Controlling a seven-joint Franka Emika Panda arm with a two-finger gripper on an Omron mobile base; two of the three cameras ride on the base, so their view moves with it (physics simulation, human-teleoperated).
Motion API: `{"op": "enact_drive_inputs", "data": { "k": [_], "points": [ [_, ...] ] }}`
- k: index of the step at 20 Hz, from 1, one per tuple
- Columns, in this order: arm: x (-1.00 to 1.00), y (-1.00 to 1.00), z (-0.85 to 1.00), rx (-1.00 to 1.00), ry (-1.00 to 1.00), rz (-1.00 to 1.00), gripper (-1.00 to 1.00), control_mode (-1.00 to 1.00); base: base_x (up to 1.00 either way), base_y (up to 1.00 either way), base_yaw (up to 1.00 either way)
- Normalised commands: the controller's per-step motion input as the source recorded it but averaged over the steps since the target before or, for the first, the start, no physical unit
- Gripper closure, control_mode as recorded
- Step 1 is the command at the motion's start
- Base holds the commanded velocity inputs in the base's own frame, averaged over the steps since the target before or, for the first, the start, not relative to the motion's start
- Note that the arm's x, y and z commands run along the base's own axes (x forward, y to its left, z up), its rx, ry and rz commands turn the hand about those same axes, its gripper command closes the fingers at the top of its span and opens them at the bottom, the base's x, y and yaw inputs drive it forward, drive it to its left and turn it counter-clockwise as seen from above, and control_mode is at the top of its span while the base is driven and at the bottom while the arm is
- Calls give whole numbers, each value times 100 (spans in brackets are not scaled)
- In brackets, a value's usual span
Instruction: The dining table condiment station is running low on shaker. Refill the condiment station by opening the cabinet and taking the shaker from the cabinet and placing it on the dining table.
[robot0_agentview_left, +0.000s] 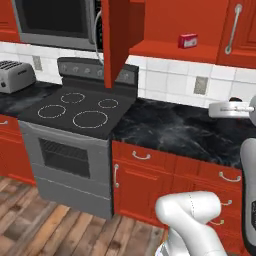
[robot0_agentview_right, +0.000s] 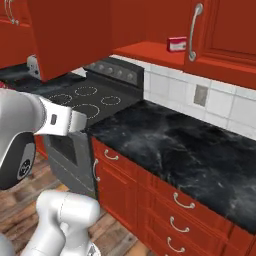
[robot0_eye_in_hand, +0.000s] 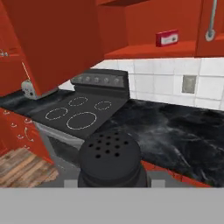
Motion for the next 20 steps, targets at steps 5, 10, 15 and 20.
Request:
{"op": "enact_drive_inputs", "data": {
  "k": [5, 10, 15, 20],
  "points": [
    [0, 0, 0, 0, 0, 0, 100, 100, -63, 13, 86],
    [0, 0, 0, 0, 0, 0, 100, 100, -32, 12, 86],
    [0, 0, 0, 0, 0, 0, 100, 100, -1, 22, 85],
    [0, 0, 0, 0, 0, 0, 100, 100, 8, 27, 80]
  ]
}}
